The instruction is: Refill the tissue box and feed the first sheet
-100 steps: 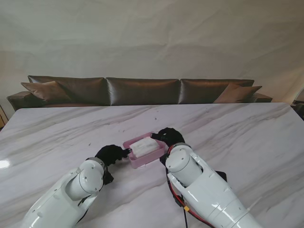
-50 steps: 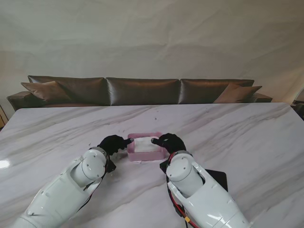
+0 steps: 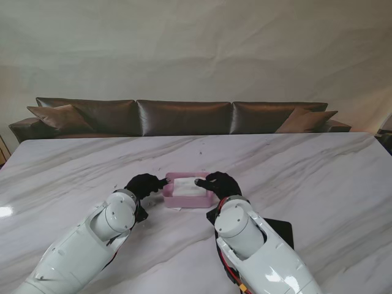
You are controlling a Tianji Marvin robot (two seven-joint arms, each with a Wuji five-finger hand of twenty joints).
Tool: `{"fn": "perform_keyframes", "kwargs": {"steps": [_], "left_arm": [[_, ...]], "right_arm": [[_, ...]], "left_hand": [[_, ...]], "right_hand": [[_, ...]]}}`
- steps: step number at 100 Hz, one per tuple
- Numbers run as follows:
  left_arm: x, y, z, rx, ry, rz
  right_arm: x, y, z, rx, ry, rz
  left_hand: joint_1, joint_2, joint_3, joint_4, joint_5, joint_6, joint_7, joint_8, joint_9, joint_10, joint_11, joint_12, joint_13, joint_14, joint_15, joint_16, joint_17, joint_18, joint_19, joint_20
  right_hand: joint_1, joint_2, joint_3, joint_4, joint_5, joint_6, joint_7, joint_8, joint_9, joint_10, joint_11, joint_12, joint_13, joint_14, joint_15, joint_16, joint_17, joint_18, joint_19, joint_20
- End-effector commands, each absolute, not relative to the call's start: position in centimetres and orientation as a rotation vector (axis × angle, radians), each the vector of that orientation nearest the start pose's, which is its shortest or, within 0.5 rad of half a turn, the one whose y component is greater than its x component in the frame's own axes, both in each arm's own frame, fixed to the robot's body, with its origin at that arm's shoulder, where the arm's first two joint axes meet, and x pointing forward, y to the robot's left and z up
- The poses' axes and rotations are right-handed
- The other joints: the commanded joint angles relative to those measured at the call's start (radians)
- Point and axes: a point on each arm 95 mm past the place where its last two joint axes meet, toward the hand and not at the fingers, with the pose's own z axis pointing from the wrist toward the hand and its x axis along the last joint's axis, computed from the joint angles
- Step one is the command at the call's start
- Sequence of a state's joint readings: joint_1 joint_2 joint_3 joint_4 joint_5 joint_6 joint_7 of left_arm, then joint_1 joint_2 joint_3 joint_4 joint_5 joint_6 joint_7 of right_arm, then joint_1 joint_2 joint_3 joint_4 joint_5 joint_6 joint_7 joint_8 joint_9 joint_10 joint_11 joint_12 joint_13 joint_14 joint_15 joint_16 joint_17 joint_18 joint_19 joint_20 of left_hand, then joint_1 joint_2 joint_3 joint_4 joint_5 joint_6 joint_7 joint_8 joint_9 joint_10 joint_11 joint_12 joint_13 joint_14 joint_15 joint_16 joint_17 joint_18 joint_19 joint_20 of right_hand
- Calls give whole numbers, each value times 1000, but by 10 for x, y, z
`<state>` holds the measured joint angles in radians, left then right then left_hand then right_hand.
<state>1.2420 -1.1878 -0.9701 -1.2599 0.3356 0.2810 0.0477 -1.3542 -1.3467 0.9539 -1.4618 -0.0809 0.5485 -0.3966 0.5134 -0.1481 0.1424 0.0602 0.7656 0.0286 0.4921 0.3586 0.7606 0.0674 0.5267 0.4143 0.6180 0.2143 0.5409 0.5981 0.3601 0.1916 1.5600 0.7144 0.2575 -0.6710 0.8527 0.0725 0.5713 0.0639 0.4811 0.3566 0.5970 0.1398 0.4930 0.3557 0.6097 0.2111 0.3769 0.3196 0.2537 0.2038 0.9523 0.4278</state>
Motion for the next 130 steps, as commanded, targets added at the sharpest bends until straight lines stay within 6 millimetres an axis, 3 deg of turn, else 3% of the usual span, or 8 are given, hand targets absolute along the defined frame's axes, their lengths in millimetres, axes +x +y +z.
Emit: {"fn": "perform_keyframes", "kwargs": {"steps": [1, 24, 51, 83, 94, 103, 110, 130], "left_arm": [[468, -26, -362, -1969, 1164, -1462], [442, -17, -355, -1974, 1126, -1464], [402, -14, -364, -2000, 1119, -1639], [380, -21, -368, -2021, 1107, -1849], [376, -23, -371, -2050, 1082, -1876], [372, -24, -372, -2056, 1075, -1889], [370, -25, -371, -2049, 1075, -1897], [365, -26, -369, -2015, 1070, -1906]], "right_arm": [[428, 106, -338, -2809, -865, -1931], [410, 86, -323, -2862, -935, -1976], [376, 42, -311, -2945, -1164, -2014], [357, -24, -316, -3190, -1370, -1843], [347, -37, -319, -3258, -1391, -1765], [339, -42, -321, -3301, -1393, -1727], [333, -45, -322, -3330, -1390, -1707], [321, -50, -326, -3382, -1383, -1648]], "left_hand": [[1, 15, -17, 31, -20, -33, -9, -15, -24, -31, -11, 0, -17, 4, -8, -11, -15, 16, -214, 4], [1, 25, -26, 28, -18, -42, -16, -15, -15, -30, -18, -4, -5, 18, -17, -18, -18, 45, -242, -4], [22, 39, -42, 25, -11, -47, -27, -11, -6, -35, -36, -14, -1, 1, -44, -39, -54, 66, -300, -24], [37, 45, -58, 25, -52, -74, -67, -18, -25, -41, -78, -39, -12, -20, -92, -66, -84, 57, -351, -34], [47, 40, -59, 28, -56, -73, -75, -11, -33, -36, -93, -60, -24, -35, -124, -96, -152, 34, -466, -89], [52, 38, -56, 29, -56, -72, -79, -11, -42, -39, -109, -79, -32, -49, -151, -128, -194, 31, -547, -146], [56, 36, -55, 29, -56, -75, -82, -12, -48, -42, -120, -92, -38, -64, -169, -151, -227, 16, -596, -188], [57, 32, -47, 29, -64, -78, -93, -19, -68, -56, -148, -110, -62, -100, -206, -193, -326, -33, -734, -280]], "right_hand": [[-28, 12, -14, 13, -19, -14, -11, -2, -41, -30, 0, 12, -17, 5, 15, 15, -7, 20, 0, -4], [-32, 21, -13, 9, -24, -9, -12, 0, -47, -22, 9, 14, -30, -1, 10, 17, -12, 18, -8, -1], [-44, 36, -16, 4, -16, -15, -18, 0, -39, -23, 4, 11, -37, -18, 3, 14, -13, 3, -20, 1], [-49, 33, -12, 2, -14, -23, -22, 5, -52, -29, -4, 10, -83, -3, -7, 13, -26, 17, -33, 4], [-50, 36, -12, 1, -19, -24, -25, 6, -65, -26, -7, 10, -105, 15, -7, 14, -33, 29, -37, 8], [-51, 39, -13, 0, -24, -16, -29, 7, -68, 20, -16, 3, -111, 22, -4, 15, -29, 40, -38, 12], [-53, 44, -13, 4, -79, 52, -65, -5, -66, 75, -54, -45, -113, 38, -15, 0, -13, 56, -42, 17], [-51, 55, -16, 8, -128, 79, -75, -14, -99, 138, -82, -87, -130, 90, -28, -24, 13, 98, -42, 16]]}}
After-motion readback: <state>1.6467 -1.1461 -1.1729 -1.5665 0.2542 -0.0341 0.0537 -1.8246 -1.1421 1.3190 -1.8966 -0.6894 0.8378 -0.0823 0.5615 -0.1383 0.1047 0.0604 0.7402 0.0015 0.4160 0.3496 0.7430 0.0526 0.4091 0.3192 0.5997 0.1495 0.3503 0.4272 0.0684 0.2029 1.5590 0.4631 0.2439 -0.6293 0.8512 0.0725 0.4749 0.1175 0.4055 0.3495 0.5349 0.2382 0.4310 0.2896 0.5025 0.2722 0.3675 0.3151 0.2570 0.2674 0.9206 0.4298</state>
